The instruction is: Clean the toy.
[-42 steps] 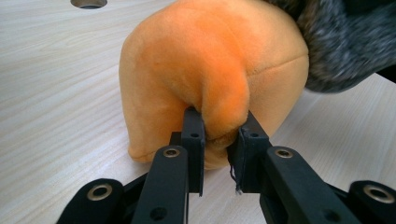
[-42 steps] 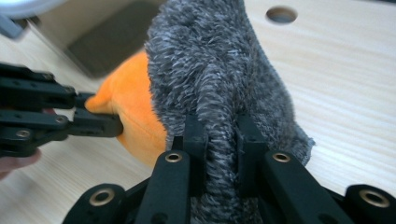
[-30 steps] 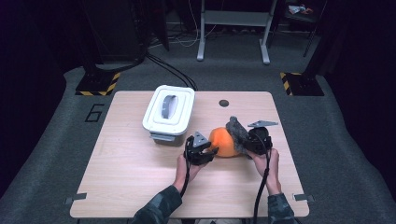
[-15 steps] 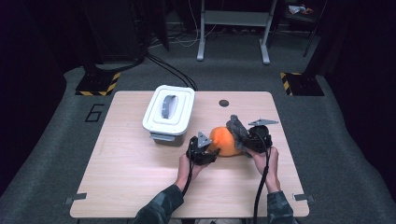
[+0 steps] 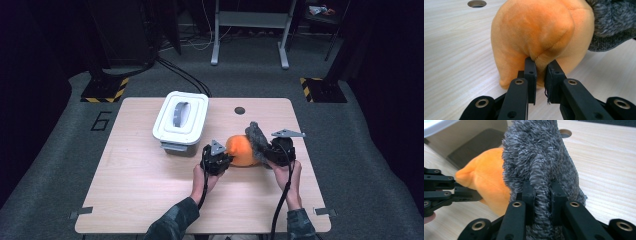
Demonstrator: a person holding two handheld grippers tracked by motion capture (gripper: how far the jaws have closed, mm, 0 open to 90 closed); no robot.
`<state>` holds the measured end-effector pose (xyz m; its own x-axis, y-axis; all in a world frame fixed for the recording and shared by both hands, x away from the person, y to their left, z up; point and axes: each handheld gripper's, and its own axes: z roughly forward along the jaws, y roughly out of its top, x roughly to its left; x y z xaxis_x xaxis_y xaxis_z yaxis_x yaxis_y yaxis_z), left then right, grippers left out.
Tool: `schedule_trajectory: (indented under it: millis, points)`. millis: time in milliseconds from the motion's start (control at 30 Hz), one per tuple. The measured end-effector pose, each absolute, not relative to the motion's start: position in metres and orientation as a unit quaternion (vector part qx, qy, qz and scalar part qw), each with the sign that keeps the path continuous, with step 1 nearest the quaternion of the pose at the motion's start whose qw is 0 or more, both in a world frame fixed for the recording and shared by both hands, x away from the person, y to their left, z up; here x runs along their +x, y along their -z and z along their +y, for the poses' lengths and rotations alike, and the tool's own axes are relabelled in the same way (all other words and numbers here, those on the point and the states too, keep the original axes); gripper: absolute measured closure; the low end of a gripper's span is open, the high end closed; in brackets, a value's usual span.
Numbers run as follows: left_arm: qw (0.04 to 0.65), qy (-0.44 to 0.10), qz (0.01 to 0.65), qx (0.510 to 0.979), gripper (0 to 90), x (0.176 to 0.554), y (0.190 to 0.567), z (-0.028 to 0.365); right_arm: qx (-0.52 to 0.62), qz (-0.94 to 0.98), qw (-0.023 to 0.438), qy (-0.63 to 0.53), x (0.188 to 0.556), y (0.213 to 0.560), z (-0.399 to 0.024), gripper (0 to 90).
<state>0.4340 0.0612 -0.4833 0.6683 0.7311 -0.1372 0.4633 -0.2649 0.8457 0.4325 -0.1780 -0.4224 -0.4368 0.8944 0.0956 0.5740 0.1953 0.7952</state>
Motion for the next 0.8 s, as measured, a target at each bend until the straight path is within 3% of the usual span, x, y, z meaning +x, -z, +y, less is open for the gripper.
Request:
schedule_trajectory:
  millis: [333,567,800]
  points:
    - [0.485,-0.112,0.394,0.773,81.1,0.427,0.472,0.06,0.451,0.764,0.21,-0.411,0.408,0.404,-0.156,78.0]
    - [0.475,-0.127,0.387,0.78,81.1,0.427,0.476,0.063,0.438,0.785,0.218,-0.38,0.416,0.416,-0.132,78.1]
    - [0.475,-0.126,0.394,0.777,80.9,0.43,0.479,0.067,0.445,0.783,0.224,-0.372,0.421,0.421,-0.133,78.2]
